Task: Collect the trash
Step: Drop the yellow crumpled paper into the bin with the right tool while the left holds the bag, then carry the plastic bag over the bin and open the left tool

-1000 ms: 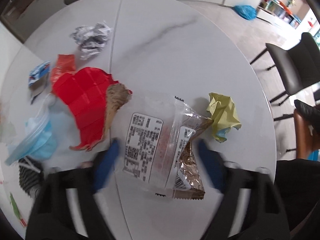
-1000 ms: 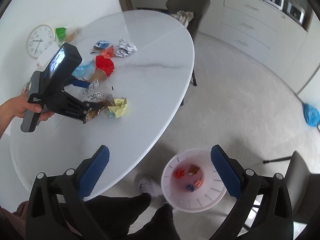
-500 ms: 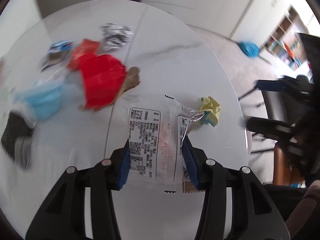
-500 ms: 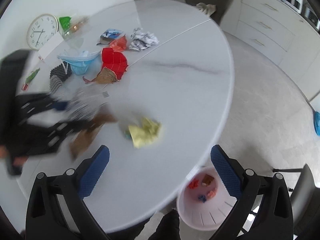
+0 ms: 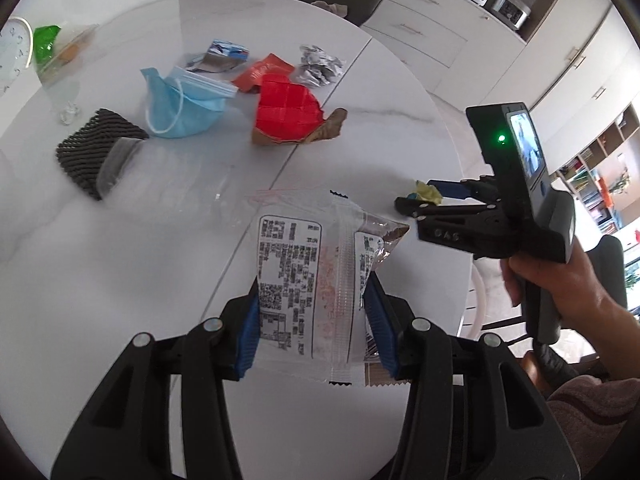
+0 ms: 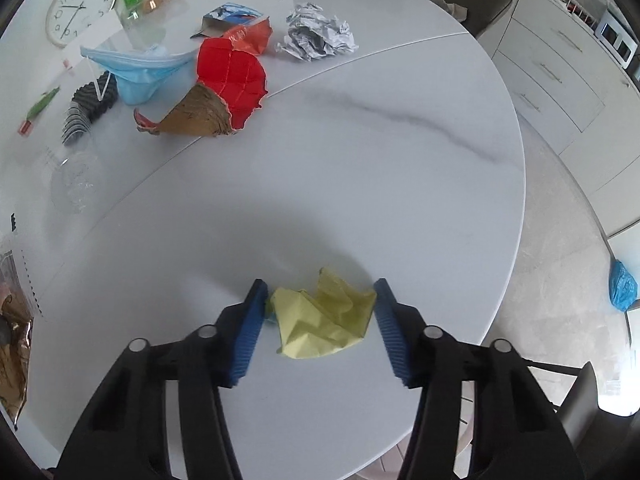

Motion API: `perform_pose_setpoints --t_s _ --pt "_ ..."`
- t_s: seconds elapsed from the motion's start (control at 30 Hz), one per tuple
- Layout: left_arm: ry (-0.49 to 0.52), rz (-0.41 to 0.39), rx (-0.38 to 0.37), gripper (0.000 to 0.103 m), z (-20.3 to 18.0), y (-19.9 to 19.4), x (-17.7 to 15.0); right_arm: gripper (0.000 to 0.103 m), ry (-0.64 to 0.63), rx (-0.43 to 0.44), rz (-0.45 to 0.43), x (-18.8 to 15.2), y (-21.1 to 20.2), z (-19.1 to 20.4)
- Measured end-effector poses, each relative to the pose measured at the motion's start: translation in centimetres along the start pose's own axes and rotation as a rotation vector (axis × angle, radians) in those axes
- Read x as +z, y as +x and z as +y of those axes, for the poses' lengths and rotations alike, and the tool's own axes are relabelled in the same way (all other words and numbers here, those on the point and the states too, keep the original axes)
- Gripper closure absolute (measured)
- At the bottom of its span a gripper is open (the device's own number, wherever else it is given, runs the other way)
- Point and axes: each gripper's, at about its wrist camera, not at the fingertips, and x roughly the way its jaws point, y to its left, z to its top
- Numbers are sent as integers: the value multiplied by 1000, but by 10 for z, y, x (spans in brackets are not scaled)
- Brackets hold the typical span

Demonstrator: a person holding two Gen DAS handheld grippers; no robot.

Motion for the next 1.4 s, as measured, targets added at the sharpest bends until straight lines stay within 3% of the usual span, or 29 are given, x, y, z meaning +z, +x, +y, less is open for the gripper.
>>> perform_pose_setpoints --t_s 0.23,0.5,0.63,0.8,0.9,1.03,1.13,1.4 --pt "35 -38 -8 56 -15 -10 9 56 100 134 -73 -11 -41 -38" --pt "191 -34 -111 56 -83 2 25 55 161 46 -91 -84 -96 -102" --pt "285 4 -167 56 -127 21 27 54 228 14 -31 -134 -79 -132" --pt "376 68 -218 56 -169 48 26 52 293 28 85 -182 -10 -155" --pt "447 119 -220 56 -195 70 22 48 289 17 181 -204 42 -159" --pt "484 176 -218 56 -215 93 17 25 363 49 230 -224 64 -171" --pt "522 206 -213 56 -232 104 12 11 410 49 180 -234 43 -183" --pt "592 252 -237 56 -277 127 -2 3 517 -119 57 -265 -55 -225"
